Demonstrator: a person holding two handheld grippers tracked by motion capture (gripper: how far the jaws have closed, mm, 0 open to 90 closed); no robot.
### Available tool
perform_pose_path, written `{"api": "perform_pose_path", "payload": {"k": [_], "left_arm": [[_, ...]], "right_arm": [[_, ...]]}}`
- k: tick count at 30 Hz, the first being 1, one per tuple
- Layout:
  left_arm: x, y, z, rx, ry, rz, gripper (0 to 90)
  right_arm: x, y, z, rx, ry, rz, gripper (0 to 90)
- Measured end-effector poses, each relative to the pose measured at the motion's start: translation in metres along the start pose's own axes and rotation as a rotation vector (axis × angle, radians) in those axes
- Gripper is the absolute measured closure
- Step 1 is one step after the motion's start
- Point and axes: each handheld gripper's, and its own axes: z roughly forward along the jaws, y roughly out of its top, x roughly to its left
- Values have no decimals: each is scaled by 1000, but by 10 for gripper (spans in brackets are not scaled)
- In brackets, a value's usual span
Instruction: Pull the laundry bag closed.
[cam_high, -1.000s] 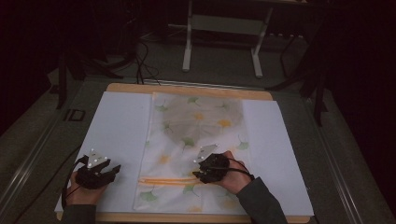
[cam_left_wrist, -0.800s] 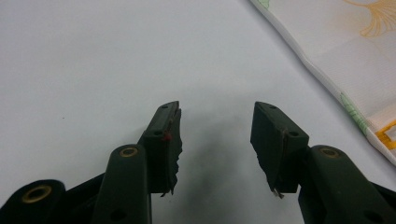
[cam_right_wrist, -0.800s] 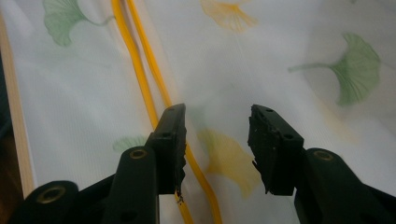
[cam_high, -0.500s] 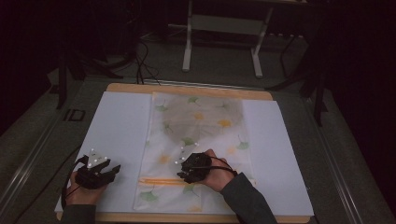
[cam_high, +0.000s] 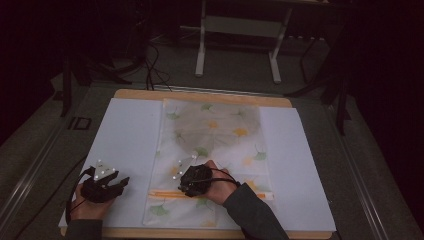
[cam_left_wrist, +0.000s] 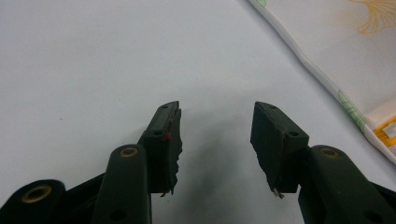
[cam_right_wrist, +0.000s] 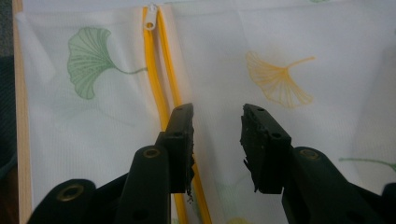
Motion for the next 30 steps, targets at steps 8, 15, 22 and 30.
{"api": "perform_pose_path", "payload": {"k": [8, 15, 22, 30], "left_arm": [[1, 0, 1, 5, 2, 3, 527], [1, -1, 0, 5, 2, 1, 528], [1, 0, 0, 4, 3, 3, 528], [1, -1, 0, 7, 3, 2, 528]], "right_arm": [[5, 10, 8, -7, 21, -14, 655], [9, 17, 15, -4, 44, -29, 689], [12, 21, 21, 7, 55, -41, 702], [15, 29, 29, -6, 83, -4, 688]]}}
